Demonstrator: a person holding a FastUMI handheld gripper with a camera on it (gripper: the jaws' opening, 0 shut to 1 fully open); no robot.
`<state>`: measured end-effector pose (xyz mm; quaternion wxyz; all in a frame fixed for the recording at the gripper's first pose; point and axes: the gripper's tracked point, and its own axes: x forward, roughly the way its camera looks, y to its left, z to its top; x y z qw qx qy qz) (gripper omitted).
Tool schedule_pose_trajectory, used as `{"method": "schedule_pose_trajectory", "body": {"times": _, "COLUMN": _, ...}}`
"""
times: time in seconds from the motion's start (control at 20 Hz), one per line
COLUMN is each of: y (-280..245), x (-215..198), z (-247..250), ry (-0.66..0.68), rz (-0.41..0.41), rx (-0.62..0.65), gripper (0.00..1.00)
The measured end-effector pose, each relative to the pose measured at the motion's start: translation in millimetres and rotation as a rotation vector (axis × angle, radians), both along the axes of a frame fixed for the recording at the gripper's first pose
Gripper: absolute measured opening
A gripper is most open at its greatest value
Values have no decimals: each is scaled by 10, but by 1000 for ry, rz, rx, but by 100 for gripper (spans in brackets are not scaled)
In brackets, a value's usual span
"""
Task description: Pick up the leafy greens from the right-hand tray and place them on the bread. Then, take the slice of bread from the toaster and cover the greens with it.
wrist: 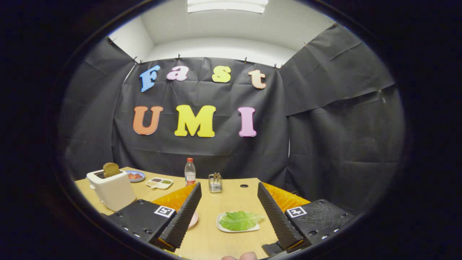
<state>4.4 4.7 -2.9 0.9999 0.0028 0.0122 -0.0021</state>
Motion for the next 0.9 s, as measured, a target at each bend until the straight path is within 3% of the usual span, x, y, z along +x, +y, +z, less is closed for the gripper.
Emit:
{"method": "schedule_pose_trajectory", "body": {"times": 0.65, "y": -226, "x": 316, "z": -406, "ry": 145, "rz": -50, "rx": 67, "gripper": 96}}
{"method": "schedule_pose_trajectory", "body": {"times": 0.9, "y": -428, "x": 599, "z": -861, "ry": 317, "rz": -70, "rx": 243, "gripper": 96}}
